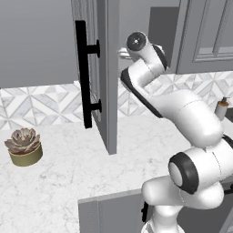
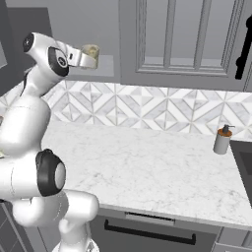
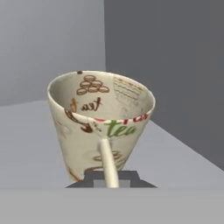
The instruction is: Gather all objects into one cabinet and sort the glasses and bowls to opposite sides.
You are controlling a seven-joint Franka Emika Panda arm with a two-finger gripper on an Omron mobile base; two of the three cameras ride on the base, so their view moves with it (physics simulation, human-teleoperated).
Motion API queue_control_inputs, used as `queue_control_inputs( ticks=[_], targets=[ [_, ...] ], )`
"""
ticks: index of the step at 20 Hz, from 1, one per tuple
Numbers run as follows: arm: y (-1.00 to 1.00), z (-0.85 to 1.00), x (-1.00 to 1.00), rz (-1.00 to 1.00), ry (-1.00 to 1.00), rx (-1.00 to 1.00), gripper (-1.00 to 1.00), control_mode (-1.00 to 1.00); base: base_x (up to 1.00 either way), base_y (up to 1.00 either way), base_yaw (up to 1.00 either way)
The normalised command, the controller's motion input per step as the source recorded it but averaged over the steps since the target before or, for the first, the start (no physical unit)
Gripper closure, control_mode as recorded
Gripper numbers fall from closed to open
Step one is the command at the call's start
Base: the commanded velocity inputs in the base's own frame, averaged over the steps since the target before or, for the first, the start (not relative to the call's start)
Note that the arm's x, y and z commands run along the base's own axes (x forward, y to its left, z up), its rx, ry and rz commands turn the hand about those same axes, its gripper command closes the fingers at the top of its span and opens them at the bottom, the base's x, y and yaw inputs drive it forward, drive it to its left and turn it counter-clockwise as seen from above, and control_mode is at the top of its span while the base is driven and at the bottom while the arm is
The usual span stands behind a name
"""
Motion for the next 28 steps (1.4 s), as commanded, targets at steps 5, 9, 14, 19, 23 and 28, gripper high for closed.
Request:
queue_control_inputs(
  ticks=[5,9,14,19,23,28],
  targets=[
    [-0.22,0.34,-1.0,0.42,-0.09,0.05,1.0,-1.0,0.0,0.0,0.0],
    [-0.23,0.54,-1.0,0.37,0.0,-0.01,1.0,-1.0,0.0,0.0,0.0],
    [-0.18,0.61,-1.0,0.27,-0.02,-0.07,1.0,-1.0,0.0,0.0,0.0],
    [-0.01,0.44,-1.0,0.18,0.1,-0.21,1.0,-1.0,0.0,0.0,0.0],
    [0.0,0.0,-1.0,0.1,0.23,-0.21,1.0,-1.0,0.0,0.0,0.0],
    [0.0,-0.07,-1.0,0.02,0.29,-0.26,1.0,-1.0,0.0,0.0,0.0]
  ],
)
